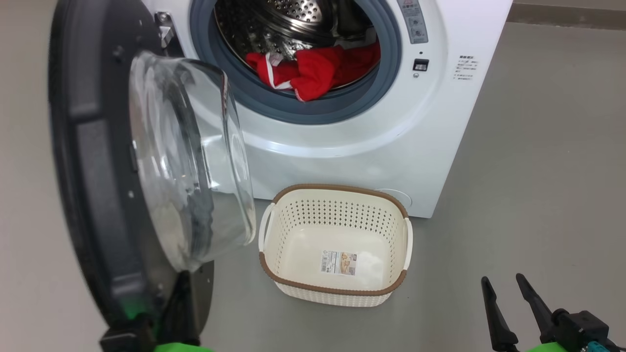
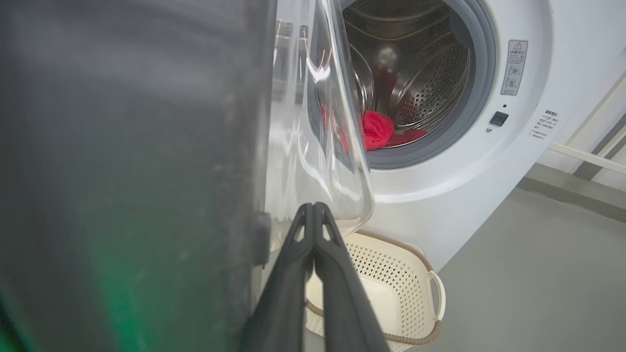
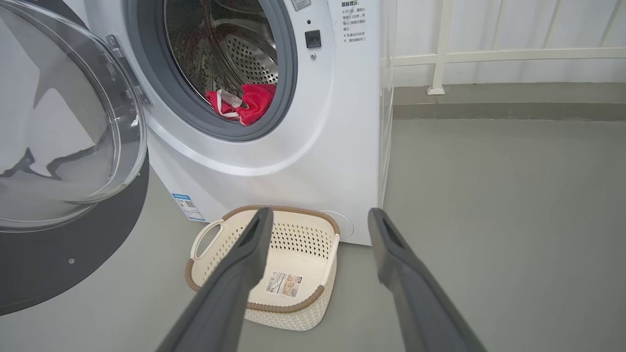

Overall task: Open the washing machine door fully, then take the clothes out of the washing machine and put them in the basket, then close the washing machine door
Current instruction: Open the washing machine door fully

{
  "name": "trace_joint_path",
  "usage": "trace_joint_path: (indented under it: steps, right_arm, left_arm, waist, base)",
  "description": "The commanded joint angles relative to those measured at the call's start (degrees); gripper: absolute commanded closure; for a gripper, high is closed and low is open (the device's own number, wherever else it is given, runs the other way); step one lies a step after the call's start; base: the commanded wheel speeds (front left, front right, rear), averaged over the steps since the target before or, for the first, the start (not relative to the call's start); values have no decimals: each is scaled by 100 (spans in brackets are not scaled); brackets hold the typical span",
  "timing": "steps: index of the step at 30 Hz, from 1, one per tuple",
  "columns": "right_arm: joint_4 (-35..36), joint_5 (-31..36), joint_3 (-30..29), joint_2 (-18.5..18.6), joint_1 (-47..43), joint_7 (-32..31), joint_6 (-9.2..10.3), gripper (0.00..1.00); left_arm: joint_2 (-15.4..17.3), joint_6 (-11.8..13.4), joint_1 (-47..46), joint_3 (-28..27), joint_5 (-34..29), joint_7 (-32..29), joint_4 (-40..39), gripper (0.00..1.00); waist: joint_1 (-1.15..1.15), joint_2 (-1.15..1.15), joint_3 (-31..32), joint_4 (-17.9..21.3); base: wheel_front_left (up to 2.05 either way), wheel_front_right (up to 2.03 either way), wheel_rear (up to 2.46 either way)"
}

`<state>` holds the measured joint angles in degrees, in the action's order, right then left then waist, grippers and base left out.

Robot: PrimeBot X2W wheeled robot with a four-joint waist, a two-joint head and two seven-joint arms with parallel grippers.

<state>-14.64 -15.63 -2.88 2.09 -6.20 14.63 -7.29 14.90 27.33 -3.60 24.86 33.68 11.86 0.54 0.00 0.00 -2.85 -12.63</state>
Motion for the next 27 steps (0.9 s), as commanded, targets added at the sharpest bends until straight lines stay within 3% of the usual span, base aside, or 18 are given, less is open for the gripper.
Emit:
trace_joint_path:
  steps: [1,11,27]
  right_arm:
    - [151,71,109,78,256,37,-20,0]
    - [198,144,66,78,339,37,-20,0]
    - [414,364,-103,96,548,37,-20,0]
  left_arm:
    - [200,153,-45,-449,76,106,-137,100]
    - [322,113,167,-1273,242,279,-151,100]
    - [254,-439,4,-2637,-127,313,155,100]
  waist:
    - [0,0,-34,-37]
    - [0,0,-169,-108]
    - [0,0,-723,-169]
  base:
    - [0,0,0]
    - [0,0,0]
    - [0,0,0]
